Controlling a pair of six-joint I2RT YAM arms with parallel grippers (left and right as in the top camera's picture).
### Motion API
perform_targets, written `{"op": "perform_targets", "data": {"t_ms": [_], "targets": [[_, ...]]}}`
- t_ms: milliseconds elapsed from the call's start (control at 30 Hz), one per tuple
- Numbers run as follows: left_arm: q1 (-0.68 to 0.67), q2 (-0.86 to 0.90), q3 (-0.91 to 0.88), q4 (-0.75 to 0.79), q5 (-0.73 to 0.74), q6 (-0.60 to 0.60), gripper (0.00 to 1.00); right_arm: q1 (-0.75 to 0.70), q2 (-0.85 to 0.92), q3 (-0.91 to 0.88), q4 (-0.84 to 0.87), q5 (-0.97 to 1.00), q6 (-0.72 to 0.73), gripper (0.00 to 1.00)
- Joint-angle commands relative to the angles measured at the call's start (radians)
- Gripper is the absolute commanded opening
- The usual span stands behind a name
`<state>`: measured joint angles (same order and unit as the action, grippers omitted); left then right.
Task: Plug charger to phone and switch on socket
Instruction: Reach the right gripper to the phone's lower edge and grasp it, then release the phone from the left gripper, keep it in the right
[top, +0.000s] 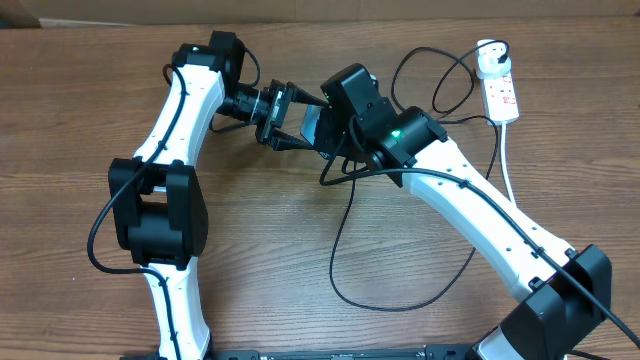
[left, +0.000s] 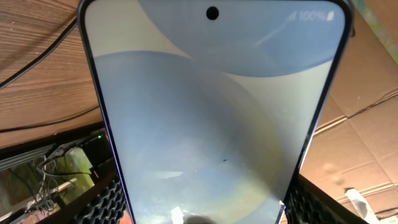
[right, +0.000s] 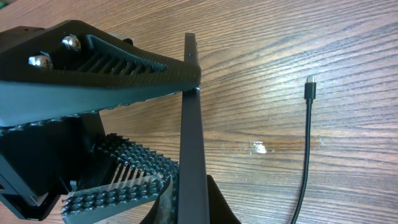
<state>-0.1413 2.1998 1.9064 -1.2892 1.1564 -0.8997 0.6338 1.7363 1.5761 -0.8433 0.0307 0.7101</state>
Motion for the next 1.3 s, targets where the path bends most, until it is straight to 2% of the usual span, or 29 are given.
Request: {"op": "perform_targets", "data": {"t_ms": [0, 400, 467, 867, 933, 1000, 1067, 1100, 1167, 1267], "targets": [[-0.003, -0.001, 0.028, -0.007, 0.039, -0.014, 0.06, 0.006, -0.006, -0.004, 0.01, 0.013, -0.034, 0.04], [-0.003, -0.001, 0.028, -0.006, 0.038, -0.014, 0.1, 0.006, -0.006, -0.004, 0.01, 0.013, -0.034, 0.04], [-0.003, -0.001, 0.028, -0.006, 0.038, -0.014, 0.13, 0.004, -0.007, -0.003, 0.006, 0.013, -0.034, 0.04], [-0.003, -0.001, 0.028, 0.041, 0.038, -0.013, 0.57, -0.047, -0.052, -0.003, -0.027, 0.009, -0.034, 0.04], [-0.003, -0.001, 0.028, 0.046, 0.038, -0.013, 0.68, -0.058, -0.052, -0.003, -0.036, 0.009, -0.034, 0.04], [-0.003, -0.001, 0.028, 0.046, 0.038, -0.013, 0.75, -0.069, -0.052, -0.003, -0.045, 0.008, -0.034, 0.04], [-0.003, -0.001, 0.028, 0.045, 0.038, -0.013, 0.86, -0.079, -0.052, -0.003, -0.05, 0.004, -0.035, 0.04], [-0.003, -0.001, 0.028, 0.046, 0.037, -0.013, 0.97, -0.084, -0.052, -0.003, -0.05, 0.001, -0.035, 0.04], [-0.003, -0.001, 0.028, 0.046, 0.038, -0.013, 1.0, -0.093, -0.053, -0.003, -0.049, -0.007, -0.035, 0.04], [-0.003, -0.001, 0.028, 0.047, 0.036, -0.013, 0.99, -0.105, -0.053, -0.002, -0.049, -0.017, -0.038, 0.04]]}}
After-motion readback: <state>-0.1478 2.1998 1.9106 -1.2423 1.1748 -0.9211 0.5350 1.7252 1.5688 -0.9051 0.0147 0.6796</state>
